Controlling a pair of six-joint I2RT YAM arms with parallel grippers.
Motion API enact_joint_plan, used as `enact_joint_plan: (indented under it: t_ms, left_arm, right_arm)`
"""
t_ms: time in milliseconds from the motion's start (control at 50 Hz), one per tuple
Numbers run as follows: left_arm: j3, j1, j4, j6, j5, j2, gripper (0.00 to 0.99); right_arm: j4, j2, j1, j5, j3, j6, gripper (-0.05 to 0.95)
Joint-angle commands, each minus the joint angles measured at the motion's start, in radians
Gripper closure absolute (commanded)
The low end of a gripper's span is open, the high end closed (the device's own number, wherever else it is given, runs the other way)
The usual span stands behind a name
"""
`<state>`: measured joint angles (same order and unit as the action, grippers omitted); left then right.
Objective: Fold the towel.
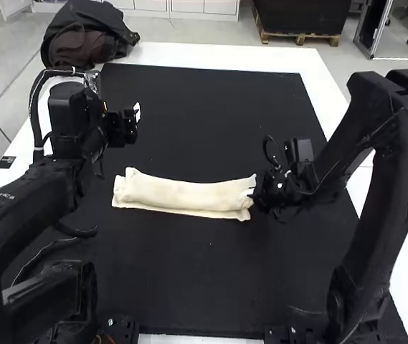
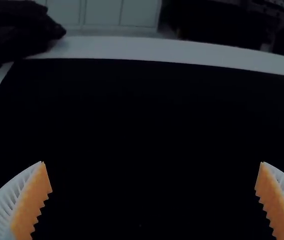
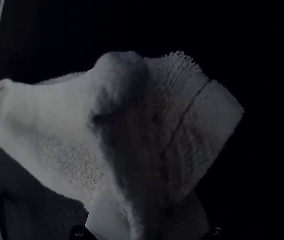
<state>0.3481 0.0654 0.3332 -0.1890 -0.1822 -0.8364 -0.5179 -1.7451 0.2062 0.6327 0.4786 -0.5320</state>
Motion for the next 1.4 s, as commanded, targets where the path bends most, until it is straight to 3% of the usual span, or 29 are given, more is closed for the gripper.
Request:
enact_joint_plan:
  t_ms: [0, 280, 660, 1180, 1380]
  left_arm:
    - [-0.008, -0.001, 0.009, -0.007, 0.01, 0.028, 0.039]
    - [-0.008, -0.003, 0.013, -0.007, 0.01, 0.028, 0.039]
    - [-0.008, -0.003, 0.015, -0.007, 0.012, 0.033, 0.039]
    - [-0.034, -0.001, 0.035, -0.004, 0.047, 0.072, 0.039]
    - [-0.035, -0.001, 0.036, -0.004, 0.049, 0.077, 0.039]
  right_arm:
    - [0.025, 0.038, -0.083, 0.01, 0.008, 0.063, 0.91]
    - [0.222, 0.11, -0.318, -0.002, 0.072, 0.277, 0.91]
    - [0.328, 0.139, -0.557, -0.034, 0.13, 0.454, 0.91]
    - [0.386, 0.171, -0.573, -0.1, 0.143, 0.512, 0.91]
    - [0.433, 0.285, -0.473, -0.094, 0.144, 0.449, 0.91]
